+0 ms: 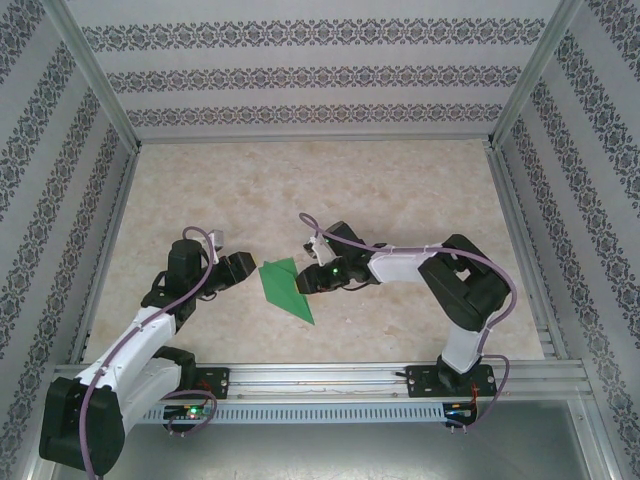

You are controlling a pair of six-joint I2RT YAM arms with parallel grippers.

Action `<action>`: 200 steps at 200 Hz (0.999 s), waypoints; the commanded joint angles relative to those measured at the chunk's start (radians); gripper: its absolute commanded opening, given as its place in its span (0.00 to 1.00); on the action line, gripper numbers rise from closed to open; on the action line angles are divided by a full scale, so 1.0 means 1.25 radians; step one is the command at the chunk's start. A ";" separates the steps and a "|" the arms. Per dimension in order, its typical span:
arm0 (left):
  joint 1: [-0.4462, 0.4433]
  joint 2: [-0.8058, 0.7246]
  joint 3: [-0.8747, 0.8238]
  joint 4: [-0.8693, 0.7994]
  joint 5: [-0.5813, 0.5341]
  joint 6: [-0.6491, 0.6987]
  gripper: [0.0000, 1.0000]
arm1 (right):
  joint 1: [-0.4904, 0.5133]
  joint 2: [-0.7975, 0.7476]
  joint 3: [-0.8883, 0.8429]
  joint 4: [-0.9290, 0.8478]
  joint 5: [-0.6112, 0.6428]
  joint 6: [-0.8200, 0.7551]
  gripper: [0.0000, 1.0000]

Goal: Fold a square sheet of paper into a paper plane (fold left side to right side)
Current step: Turn over the paper at the center of the table.

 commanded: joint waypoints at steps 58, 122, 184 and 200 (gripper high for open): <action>0.007 -0.005 -0.011 0.061 0.045 -0.052 0.53 | -0.001 -0.002 0.018 0.023 -0.039 -0.014 0.00; 0.006 -0.034 -0.014 0.264 0.137 -0.168 0.57 | -0.103 -0.226 -0.074 0.089 -0.076 -0.014 0.00; -0.008 -0.017 -0.018 0.451 0.181 -0.301 0.60 | -0.199 -0.386 -0.164 0.276 -0.192 0.111 0.00; -0.025 0.006 -0.015 0.513 0.183 -0.324 0.61 | -0.198 -0.402 -0.170 0.313 -0.211 0.142 0.00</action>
